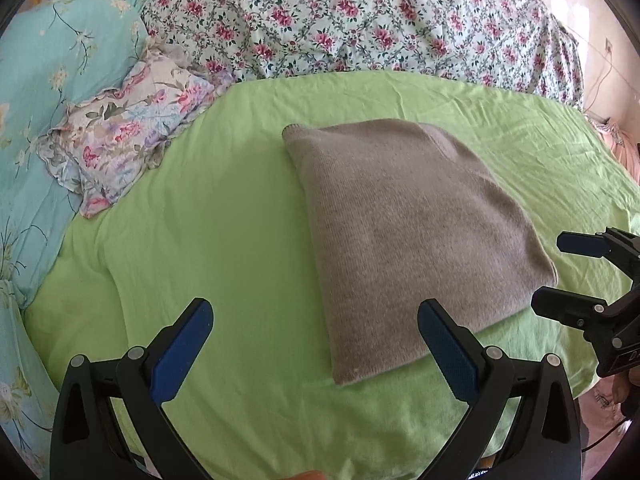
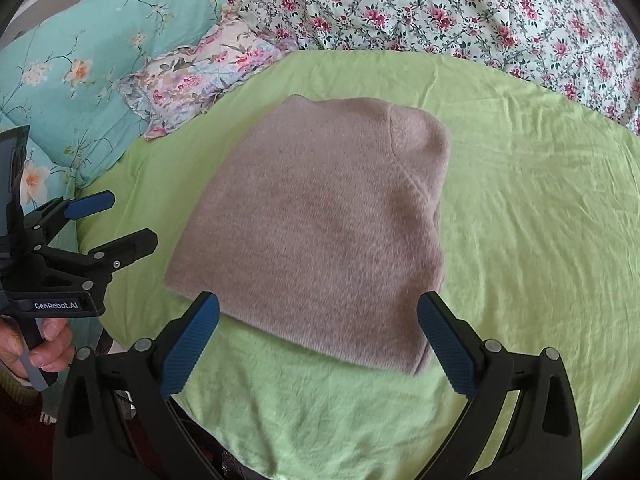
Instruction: Fold small clothes
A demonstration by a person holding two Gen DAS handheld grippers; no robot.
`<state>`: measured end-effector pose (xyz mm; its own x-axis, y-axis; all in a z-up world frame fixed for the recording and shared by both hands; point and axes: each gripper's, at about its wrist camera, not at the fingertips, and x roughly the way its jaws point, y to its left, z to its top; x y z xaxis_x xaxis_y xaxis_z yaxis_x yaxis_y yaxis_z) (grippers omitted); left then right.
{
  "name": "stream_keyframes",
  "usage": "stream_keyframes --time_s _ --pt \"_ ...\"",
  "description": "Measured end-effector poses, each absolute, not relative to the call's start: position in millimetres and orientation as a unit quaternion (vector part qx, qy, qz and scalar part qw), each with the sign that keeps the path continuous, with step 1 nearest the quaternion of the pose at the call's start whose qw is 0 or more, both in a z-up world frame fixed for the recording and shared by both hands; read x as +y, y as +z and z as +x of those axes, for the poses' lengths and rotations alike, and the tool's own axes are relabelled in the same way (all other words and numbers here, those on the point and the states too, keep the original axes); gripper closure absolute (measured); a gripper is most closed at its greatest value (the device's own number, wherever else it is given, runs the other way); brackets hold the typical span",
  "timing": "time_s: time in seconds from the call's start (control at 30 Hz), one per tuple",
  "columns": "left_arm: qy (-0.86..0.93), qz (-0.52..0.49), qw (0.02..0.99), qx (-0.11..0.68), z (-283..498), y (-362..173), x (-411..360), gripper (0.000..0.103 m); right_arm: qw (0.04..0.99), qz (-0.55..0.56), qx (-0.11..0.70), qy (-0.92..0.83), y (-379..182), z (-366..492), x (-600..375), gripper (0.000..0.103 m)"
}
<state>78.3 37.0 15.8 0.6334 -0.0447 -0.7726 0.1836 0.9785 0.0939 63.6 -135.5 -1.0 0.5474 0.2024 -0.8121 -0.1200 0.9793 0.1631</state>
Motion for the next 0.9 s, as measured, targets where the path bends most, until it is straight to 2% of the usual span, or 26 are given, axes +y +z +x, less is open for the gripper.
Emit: stream_keyframes --time_s 0.9 --pt "-0.048 0.054 0.903 0.424 107 20 32 0.001 0.879 0.056 0.466 0.089 1 99 -139 0.003"
